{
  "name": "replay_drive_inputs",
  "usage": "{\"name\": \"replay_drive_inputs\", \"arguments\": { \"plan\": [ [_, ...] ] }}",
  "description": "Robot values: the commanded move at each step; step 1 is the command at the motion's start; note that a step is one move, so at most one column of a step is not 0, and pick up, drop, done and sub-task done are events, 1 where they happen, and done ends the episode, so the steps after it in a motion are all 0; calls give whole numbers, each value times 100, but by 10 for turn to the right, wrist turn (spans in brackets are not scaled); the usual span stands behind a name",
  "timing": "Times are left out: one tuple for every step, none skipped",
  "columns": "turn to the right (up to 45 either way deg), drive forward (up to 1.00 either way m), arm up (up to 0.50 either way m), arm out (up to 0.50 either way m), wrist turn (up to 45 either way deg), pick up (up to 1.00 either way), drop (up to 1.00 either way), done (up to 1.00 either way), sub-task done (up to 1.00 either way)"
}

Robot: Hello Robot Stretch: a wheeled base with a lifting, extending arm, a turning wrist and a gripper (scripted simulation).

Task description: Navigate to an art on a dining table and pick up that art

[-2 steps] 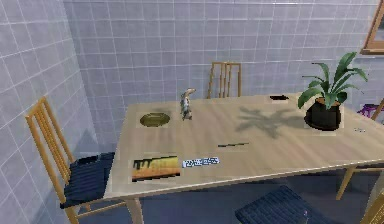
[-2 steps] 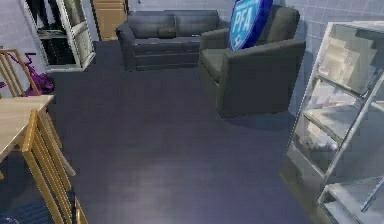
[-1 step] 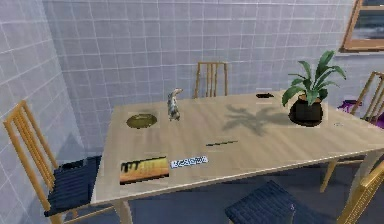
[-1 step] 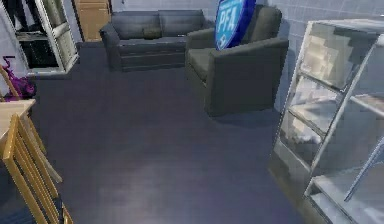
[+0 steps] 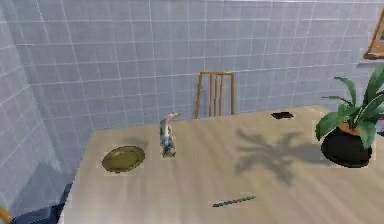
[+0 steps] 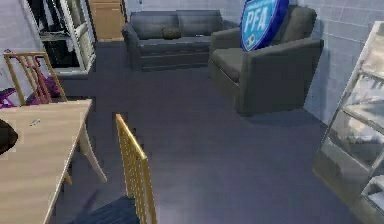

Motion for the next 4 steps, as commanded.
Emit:
{"name": "replay_drive_inputs", "arguments": {
  "plan": [
    [-450, 0, 0, 0, 0, 0, 0, 0, 0],
    [-450, 0, 0, 0, 0, 0, 0, 0, 0],
    [0, 0, 50, 0, 0, 0, 0, 0, 0],
    [0, 0, 38, 0, 0, 0, 0, 0, 0]
  ]
}}
